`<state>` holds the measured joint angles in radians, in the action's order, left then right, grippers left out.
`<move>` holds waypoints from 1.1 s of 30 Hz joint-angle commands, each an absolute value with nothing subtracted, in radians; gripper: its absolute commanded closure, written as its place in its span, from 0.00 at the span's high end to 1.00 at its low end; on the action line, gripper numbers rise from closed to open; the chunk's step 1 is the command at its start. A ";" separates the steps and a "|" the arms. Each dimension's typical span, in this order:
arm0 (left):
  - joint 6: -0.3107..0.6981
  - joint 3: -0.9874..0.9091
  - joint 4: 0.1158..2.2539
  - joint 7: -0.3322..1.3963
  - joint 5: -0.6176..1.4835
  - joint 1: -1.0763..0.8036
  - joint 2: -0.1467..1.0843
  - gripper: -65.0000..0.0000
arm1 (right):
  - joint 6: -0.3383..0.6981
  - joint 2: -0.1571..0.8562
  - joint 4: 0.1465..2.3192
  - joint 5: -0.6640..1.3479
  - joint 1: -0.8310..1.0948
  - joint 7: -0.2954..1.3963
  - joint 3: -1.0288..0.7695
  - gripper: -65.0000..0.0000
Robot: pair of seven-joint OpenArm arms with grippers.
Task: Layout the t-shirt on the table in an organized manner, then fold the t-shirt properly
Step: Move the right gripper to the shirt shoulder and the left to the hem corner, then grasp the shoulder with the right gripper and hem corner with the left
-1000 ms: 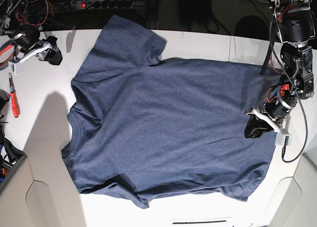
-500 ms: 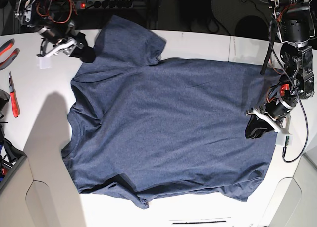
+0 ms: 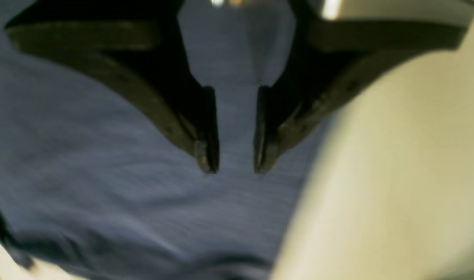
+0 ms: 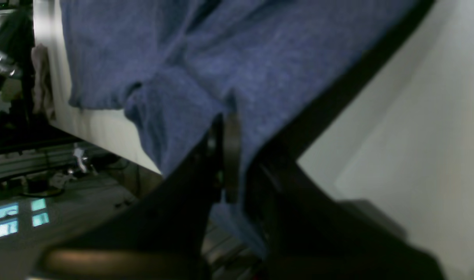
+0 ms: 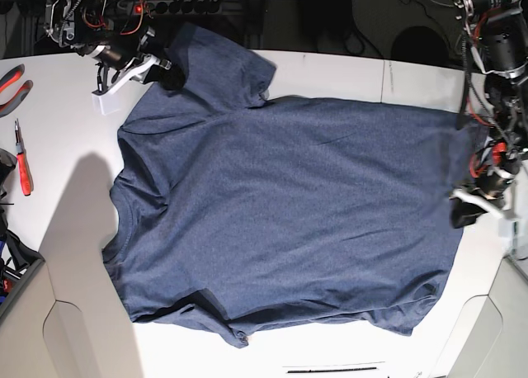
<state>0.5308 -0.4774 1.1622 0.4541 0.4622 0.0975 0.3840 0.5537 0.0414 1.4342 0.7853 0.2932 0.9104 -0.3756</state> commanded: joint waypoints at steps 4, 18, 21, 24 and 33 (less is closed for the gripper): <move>0.535 -0.654 1.141 0.490 0.506 0.104 0.441 0.31 | 0.554 0.047 1.445 0.766 0.291 0.909 -0.380 0.00; 0.581 -0.788 0.908 0.575 0.761 -0.067 0.461 0.42 | 0.554 0.047 1.445 0.767 0.291 0.910 -0.380 0.00; 0.581 -0.778 0.908 0.592 0.773 -0.067 0.429 0.42 | 0.554 0.047 1.445 0.767 0.291 0.910 -0.380 0.00; 0.585 -0.754 0.908 0.604 0.773 -0.067 0.406 0.42 | 0.554 0.047 1.445 0.767 0.291 0.910 -0.380 0.00; 0.589 -0.732 0.908 0.641 0.773 -0.093 0.397 0.42 | 0.554 0.047 1.445 0.766 0.291 0.910 -0.380 0.00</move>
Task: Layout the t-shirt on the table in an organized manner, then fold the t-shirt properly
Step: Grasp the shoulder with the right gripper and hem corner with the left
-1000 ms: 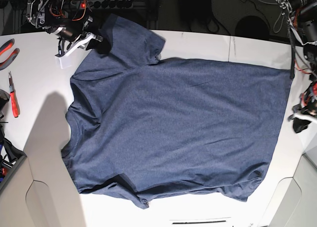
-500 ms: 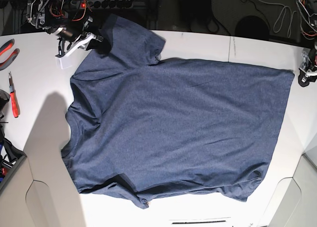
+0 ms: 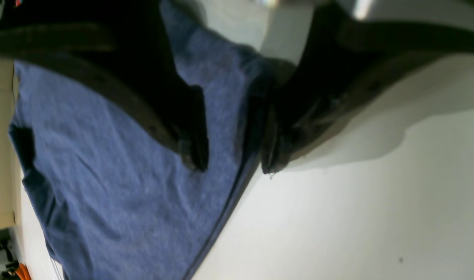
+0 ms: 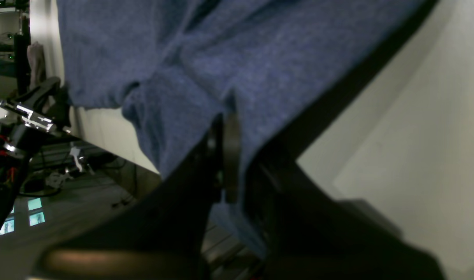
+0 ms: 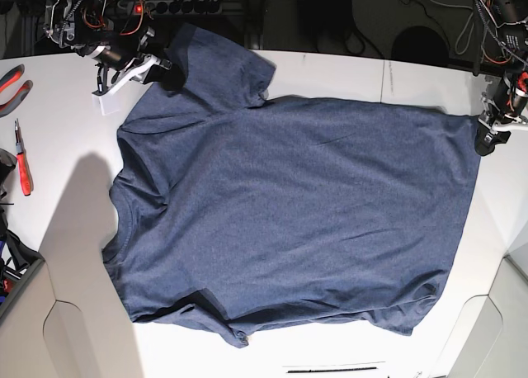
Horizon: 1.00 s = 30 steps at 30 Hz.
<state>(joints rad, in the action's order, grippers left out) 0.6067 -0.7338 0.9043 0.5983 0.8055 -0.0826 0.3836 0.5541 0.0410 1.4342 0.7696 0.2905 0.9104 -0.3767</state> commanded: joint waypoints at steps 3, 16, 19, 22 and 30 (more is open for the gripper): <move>0.601 -0.732 0.908 0.654 0.774 -0.121 0.397 0.42 | 0.554 0.047 1.445 0.767 0.291 0.910 -0.380 0.00; 0.641 -0.732 0.908 0.694 0.812 -0.169 0.399 0.42 | 0.554 0.047 1.445 0.767 0.291 0.910 -0.380 0.00; 0.641 -0.732 0.908 0.715 0.811 -0.169 0.399 0.42 | 0.554 0.047 1.445 0.767 0.291 0.910 -0.380 0.00; 0.641 -0.732 0.908 0.735 0.811 -0.169 0.399 0.42 | 0.554 0.047 1.445 0.767 0.291 0.910 -0.380 0.00; 0.698 -0.732 0.908 0.788 0.810 -0.169 0.399 0.44 | 0.554 0.047 1.445 0.767 0.291 0.910 -0.380 0.00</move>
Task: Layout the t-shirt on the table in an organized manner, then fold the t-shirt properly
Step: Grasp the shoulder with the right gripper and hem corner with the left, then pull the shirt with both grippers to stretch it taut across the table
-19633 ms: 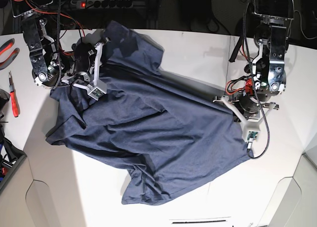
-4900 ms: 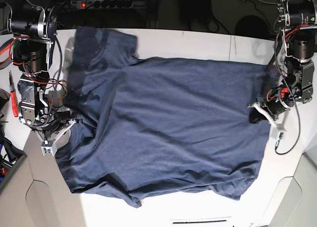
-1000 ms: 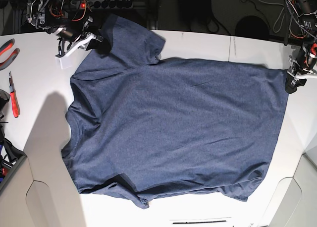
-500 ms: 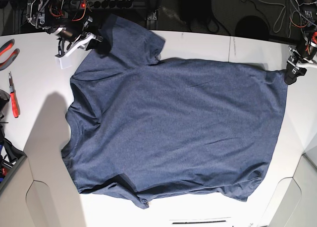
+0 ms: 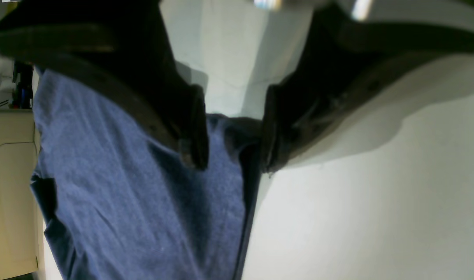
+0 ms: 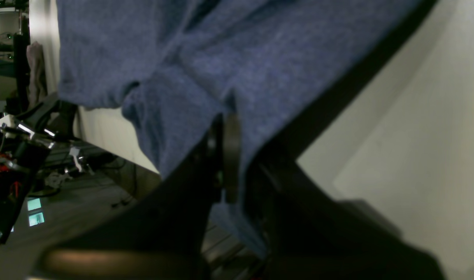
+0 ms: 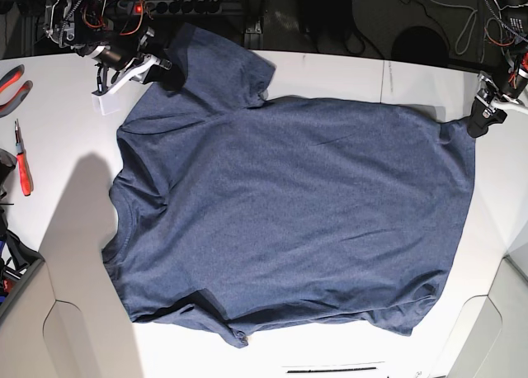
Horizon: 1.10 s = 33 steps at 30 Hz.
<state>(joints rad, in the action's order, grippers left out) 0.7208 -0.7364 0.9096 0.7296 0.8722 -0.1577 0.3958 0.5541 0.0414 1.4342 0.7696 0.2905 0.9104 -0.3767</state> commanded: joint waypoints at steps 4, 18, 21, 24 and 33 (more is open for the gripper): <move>0.698 -0.732 0.908 0.741 0.740 -0.169 0.400 0.55 | 0.554 0.047 1.445 0.767 0.291 0.910 -0.380 0.00; 0.613 -0.476 0.908 0.651 0.698 -0.168 0.399 0.54 | 0.554 0.047 1.446 0.767 0.292 0.915 -0.380 0.00; 0.618 -0.497 0.912 0.651 0.699 -0.166 0.399 0.35 | 0.554 0.047 1.445 0.767 0.291 0.918 -0.380 0.00; 0.649 -0.550 0.912 0.656 0.733 -0.167 0.399 0.10 | 0.554 0.047 1.445 0.767 0.291 0.918 -0.380 0.00; 0.698 -0.763 0.912 0.741 0.885 -0.173 0.402 0.00 | 0.554 0.052 1.515 0.777 0.292 0.945 -0.381 0.00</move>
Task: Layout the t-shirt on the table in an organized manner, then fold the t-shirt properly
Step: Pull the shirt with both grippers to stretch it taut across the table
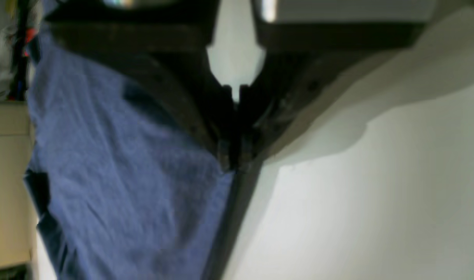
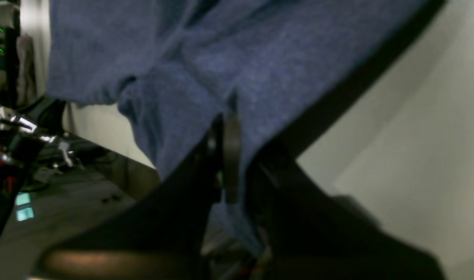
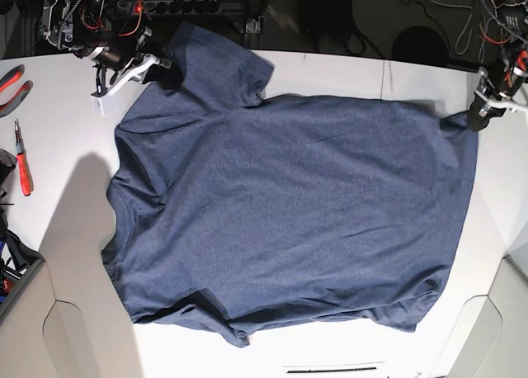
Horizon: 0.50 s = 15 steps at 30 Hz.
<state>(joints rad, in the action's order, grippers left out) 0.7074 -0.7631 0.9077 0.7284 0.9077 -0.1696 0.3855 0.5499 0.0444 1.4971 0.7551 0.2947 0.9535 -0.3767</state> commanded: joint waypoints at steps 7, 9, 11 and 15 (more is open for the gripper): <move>0.698 -0.794 0.912 0.812 1.014 -0.193 0.424 0.00 | 0.554 0.052 1.683 0.778 0.299 1.027 -0.381 0.00; 0.698 -0.794 0.912 0.812 1.014 -0.201 0.435 0.00 | 0.554 0.052 1.729 0.778 0.312 1.041 -0.380 0.00; 0.698 -0.794 0.912 0.812 1.016 -0.205 0.444 0.00 | 0.554 0.052 1.773 0.778 0.336 1.042 -0.380 0.00; 0.698 -0.794 0.912 0.813 1.021 -0.205 0.462 0.00 | 0.554 0.052 1.843 0.778 0.396 1.049 -0.380 0.00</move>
<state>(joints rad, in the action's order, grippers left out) 0.6964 -0.7902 0.9016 0.8185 1.0061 -0.2050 0.4358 0.5503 0.0471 1.8244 0.7582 0.3981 1.0576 -0.3767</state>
